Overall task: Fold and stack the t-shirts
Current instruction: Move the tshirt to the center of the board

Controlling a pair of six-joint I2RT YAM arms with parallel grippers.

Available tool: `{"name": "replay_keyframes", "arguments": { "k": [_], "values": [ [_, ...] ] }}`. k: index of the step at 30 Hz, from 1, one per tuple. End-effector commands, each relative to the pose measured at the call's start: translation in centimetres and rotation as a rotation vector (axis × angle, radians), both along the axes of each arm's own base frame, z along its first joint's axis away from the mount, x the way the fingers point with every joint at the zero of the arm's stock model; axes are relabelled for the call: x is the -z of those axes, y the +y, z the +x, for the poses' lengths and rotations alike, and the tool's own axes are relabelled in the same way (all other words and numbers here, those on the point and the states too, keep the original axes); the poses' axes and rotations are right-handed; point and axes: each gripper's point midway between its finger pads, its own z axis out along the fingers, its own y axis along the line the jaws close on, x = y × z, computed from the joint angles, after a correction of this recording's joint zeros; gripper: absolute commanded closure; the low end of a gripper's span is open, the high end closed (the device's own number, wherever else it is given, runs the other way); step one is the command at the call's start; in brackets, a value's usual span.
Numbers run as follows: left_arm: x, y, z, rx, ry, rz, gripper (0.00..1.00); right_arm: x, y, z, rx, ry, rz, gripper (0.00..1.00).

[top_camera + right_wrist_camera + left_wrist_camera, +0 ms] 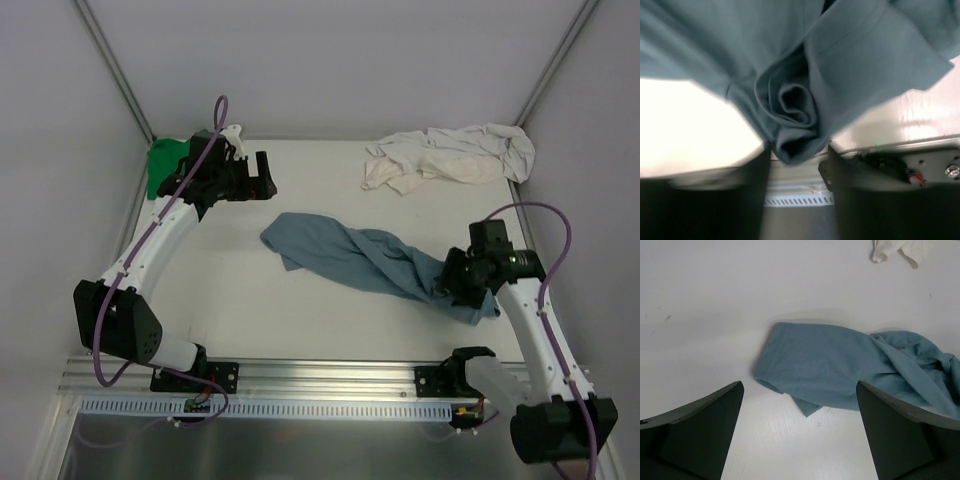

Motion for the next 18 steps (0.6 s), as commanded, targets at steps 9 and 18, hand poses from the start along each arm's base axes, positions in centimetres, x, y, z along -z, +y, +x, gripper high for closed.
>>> {"name": "replay_keyframes", "arguments": {
  "k": [9, 18],
  "values": [
    [-2.3, -1.0, -0.8, 0.028, -0.046, -0.060, 0.01, -0.9, -1.7, -3.0, 0.023, -0.094, -0.095, 0.00],
    [-2.4, -1.3, -0.9, 0.033, -0.043, -0.082, 0.01, 1.7, -0.6, 4.7, -0.022, -0.068, -0.102, 0.01]
  ]
}}
